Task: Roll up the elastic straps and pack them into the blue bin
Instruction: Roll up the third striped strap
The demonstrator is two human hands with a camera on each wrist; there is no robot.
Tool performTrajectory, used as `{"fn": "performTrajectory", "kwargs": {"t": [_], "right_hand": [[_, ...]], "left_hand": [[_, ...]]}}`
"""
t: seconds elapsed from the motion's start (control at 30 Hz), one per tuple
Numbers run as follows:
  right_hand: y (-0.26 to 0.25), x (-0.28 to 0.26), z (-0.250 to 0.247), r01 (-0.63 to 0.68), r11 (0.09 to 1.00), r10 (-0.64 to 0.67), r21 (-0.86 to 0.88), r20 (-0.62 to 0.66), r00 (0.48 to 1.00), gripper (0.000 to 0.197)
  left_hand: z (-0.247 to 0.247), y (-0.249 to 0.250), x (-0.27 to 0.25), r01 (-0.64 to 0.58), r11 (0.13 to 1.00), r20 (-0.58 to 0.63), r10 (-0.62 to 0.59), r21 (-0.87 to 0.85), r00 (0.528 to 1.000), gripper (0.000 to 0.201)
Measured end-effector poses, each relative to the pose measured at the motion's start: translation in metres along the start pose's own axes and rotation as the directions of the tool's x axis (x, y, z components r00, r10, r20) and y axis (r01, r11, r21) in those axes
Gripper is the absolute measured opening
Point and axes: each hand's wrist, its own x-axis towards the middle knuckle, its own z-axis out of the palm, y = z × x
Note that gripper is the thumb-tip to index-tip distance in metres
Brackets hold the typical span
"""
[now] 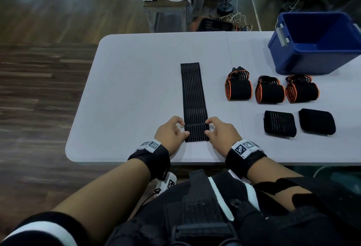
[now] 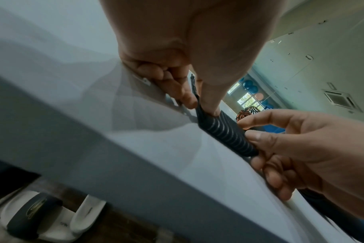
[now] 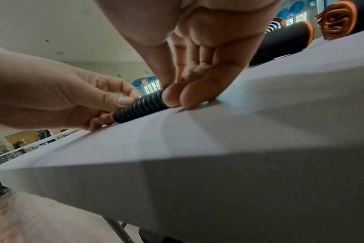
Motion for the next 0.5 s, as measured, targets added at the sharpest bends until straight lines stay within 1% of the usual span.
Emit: {"fn": "performTrajectory", "kwargs": {"t": [0.07, 0.1, 0.2, 0.27, 0.3, 0.37, 0.43, 0.5], "right_hand": [[0.001, 0.0, -0.001, 0.021, 0.999, -0.02, -0.029, 0.018, 1.0, 0.037], [0.002, -0.001, -0.003, 0.028, 0.999, -0.027, -0.046, 0.036, 0.999, 0.044], [0.003, -0.001, -0.004, 0.045, 0.995, -0.034, -0.093, 0.116, 0.993, 0.069], [0.004, -0.001, -0.003, 0.054, 0.991, -0.036, -0.121, 0.142, 0.989, 0.074], [0.004, 0.0, -0.003, 0.055, 0.99, -0.037, -0.129, 0.141, 0.989, 0.072], [0.006, 0.001, -0.003, 0.053, 0.995, -0.044, -0.083, 0.116, 0.992, 0.059], [0.007, 0.001, -0.005, 0.028, 1.0, -0.028, 0.007, 0.088, 0.996, 0.04], [0.009, 0.001, -0.007, -0.004, 0.996, -0.001, 0.09, 0.057, 0.998, 0.015]], "left_hand": [[-0.001, -0.002, -0.003, -0.015, 1.0, 0.001, 0.015, -0.009, 1.0, 0.021], [-0.002, -0.003, -0.004, -0.023, 1.0, 0.014, 0.023, -0.008, 1.0, 0.024], [-0.008, -0.005, -0.006, -0.033, 0.999, 0.097, 0.032, 0.013, 0.995, 0.051], [-0.011, -0.007, -0.004, -0.029, 0.999, 0.122, 0.024, 0.038, 0.992, 0.06], [-0.011, -0.009, -0.003, -0.031, 0.998, 0.123, 0.025, 0.046, 0.992, 0.06], [-0.01, -0.01, -0.001, -0.04, 0.999, 0.114, 0.035, 0.037, 0.993, 0.051], [-0.007, -0.01, 0.001, -0.036, 0.999, 0.094, 0.034, 0.021, 0.995, 0.035], [-0.005, -0.01, 0.003, -0.027, 0.999, 0.089, 0.024, 0.026, 0.996, 0.02]]}}
